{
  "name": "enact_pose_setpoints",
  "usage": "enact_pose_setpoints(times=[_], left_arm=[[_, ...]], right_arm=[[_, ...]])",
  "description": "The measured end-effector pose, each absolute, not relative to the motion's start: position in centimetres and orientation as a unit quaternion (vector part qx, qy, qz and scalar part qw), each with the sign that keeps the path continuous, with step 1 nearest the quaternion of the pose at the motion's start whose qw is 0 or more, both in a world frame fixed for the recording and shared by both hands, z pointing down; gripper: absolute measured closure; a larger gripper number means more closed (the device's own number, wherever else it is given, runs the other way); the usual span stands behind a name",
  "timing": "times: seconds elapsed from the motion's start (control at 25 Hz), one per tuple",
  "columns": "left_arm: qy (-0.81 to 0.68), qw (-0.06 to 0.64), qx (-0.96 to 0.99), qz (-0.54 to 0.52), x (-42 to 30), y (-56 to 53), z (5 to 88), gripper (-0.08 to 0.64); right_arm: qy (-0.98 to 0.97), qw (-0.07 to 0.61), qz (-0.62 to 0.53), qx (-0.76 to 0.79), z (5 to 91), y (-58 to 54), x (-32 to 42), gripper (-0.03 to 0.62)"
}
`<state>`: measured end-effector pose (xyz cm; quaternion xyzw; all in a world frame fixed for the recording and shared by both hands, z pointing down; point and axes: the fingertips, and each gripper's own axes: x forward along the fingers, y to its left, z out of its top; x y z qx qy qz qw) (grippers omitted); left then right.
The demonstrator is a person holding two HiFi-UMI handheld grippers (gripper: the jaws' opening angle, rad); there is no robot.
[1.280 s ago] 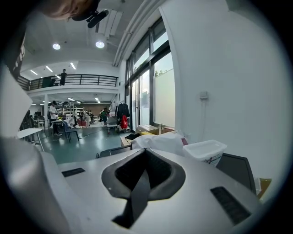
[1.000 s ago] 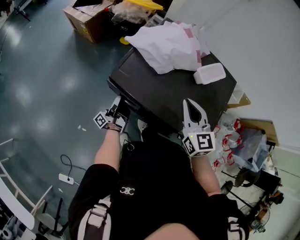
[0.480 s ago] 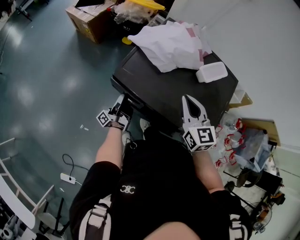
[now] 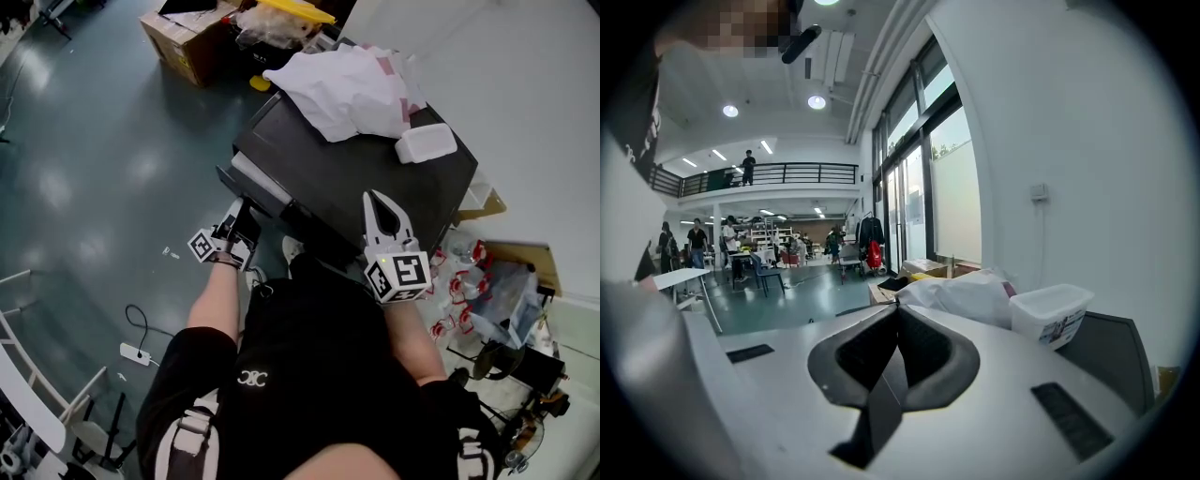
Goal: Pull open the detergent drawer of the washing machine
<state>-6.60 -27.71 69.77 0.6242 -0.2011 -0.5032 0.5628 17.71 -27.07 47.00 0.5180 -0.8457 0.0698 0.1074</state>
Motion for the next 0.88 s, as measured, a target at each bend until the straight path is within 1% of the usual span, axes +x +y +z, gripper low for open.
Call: enact_pose_setpoints(times=[0.36,0.88], left_arm=[[-0.215,0.560,0.623,-0.503,-8.6,-24.2,69.6,0.434],[-0.226,0.562,0.620,-0.498,-11.4,-20.4,69.6,0.436]], right_arm=[[-0.860,0.099,0.071,0.496,47.1,-25.9,15.3,0.589],[-0.888,0.093,0.077,0.445,47.3,-24.9,9.1,0.589]])
